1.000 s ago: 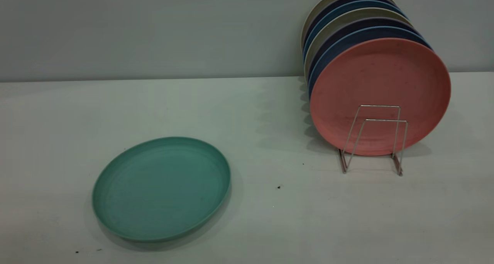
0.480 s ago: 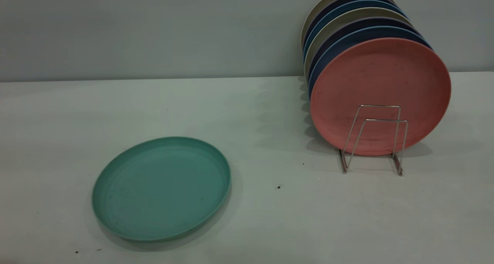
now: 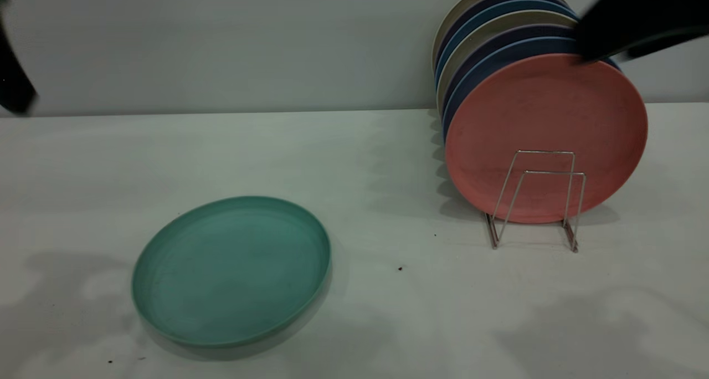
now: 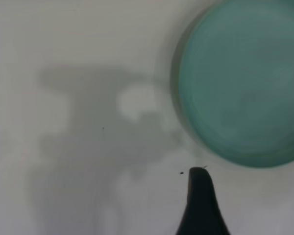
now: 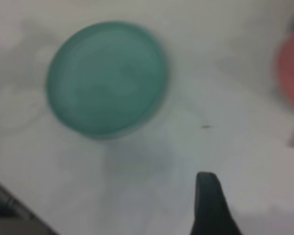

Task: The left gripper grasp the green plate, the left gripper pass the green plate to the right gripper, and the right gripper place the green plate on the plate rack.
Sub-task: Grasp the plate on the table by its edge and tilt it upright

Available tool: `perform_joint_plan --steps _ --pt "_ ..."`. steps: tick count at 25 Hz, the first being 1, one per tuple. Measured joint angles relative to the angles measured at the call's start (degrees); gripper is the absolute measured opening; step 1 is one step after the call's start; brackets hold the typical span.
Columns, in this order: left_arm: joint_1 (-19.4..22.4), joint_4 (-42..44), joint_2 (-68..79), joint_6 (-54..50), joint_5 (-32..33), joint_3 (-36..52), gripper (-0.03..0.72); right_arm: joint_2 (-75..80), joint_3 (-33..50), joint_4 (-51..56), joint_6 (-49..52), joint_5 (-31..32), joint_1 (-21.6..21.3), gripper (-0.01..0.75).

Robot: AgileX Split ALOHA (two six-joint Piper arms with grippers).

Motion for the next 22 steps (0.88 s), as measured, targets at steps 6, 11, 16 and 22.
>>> perform_joint_plan --steps 6,11,16,22 --pt "1.29 -0.49 16.65 3.40 -0.63 -5.12 0.548 10.90 -2.25 7.69 -6.07 -2.31 7.32 0.479" --pt "1.88 -5.71 28.67 10.80 -1.33 -11.05 0.546 15.80 -2.51 15.33 -11.43 -2.31 7.80 0.479" --pt "1.88 -10.50 35.83 17.72 -2.08 -14.66 0.540 16.22 -2.51 19.89 -15.45 -2.31 7.80 0.479" --pt "1.88 -18.13 40.24 24.41 -3.51 -14.90 0.538 16.22 -2.53 22.08 -16.83 -2.51 7.80 0.479"
